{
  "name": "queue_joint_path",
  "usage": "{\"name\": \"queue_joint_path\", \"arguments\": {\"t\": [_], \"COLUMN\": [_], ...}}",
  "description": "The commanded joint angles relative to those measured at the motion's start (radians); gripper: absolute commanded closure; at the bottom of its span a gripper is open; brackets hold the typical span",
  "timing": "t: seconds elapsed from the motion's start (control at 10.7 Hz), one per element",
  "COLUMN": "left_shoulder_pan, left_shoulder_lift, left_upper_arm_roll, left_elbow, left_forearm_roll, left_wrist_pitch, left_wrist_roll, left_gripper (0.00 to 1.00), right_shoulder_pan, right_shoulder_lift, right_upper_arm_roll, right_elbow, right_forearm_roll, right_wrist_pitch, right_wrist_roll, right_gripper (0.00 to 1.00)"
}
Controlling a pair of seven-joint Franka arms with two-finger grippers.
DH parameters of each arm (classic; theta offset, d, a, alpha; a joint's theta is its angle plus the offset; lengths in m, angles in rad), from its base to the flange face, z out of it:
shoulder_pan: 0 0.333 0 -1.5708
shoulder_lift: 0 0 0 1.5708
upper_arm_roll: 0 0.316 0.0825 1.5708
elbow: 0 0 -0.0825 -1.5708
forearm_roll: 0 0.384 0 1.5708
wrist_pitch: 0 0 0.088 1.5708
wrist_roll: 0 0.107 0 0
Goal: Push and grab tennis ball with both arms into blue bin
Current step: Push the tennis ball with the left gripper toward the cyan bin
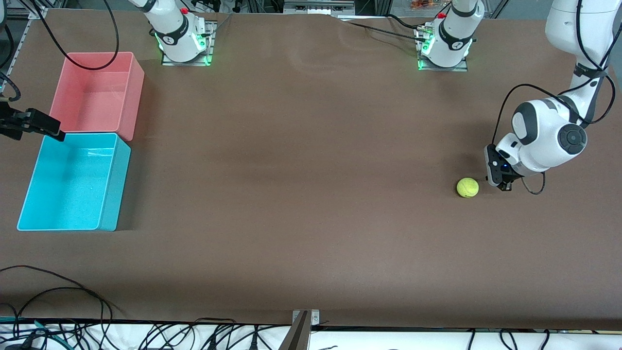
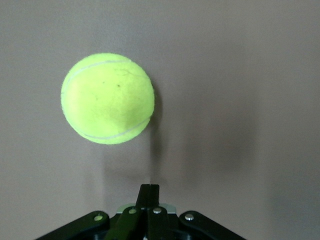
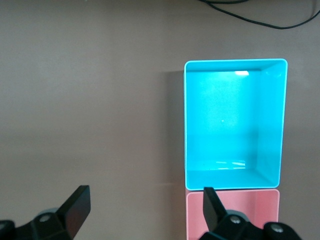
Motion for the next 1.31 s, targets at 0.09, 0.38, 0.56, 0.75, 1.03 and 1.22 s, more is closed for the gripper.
{"name": "queue_joint_path", "arguments": {"t": [0.09, 0.38, 0.56, 0.75, 1.03, 1.22], "left_shoulder_pan": [0.0, -0.006, -0.008, -0.009, -0.012, -0.038], "left_shoulder_lift": [0.066, 0.112, 0.137, 0.138, 0.138, 0.14], "left_upper_arm_roll": [-0.002, -0.002, -0.002, -0.002, -0.002, -0.004], "left_elbow": [0.085, 0.13, 0.153, 0.153, 0.153, 0.152], "left_forearm_roll": [-0.065, -0.068, -0.074, -0.074, -0.086, -0.114], "left_wrist_pitch": [-0.001, -0.001, -0.001, -0.001, -0.001, -0.001], "left_wrist_roll": [0.059, 0.057, 0.057, 0.054, 0.05, 0.007], "left_gripper": [1.0, 1.0, 1.0, 1.0, 1.0, 1.0], "right_shoulder_pan": [-0.002, -0.002, -0.002, -0.002, -0.002, -0.002], "right_shoulder_lift": [0.004, 0.004, 0.005, 0.004, 0.005, 0.005], "right_upper_arm_roll": [0.0, 0.0, 0.0, 0.0, 0.0, 0.0], "right_elbow": [0.017, 0.017, 0.017, 0.017, 0.017, 0.017], "right_forearm_roll": [-0.003, -0.001, -0.001, -0.001, -0.001, -0.001], "right_wrist_pitch": [-0.002, -0.004, -0.002, -0.002, -0.002, -0.002], "right_wrist_roll": [0.009, 0.009, 0.009, 0.009, 0.009, 0.009], "right_gripper": [0.0, 0.0, 0.0, 0.0, 0.0, 0.0]}}
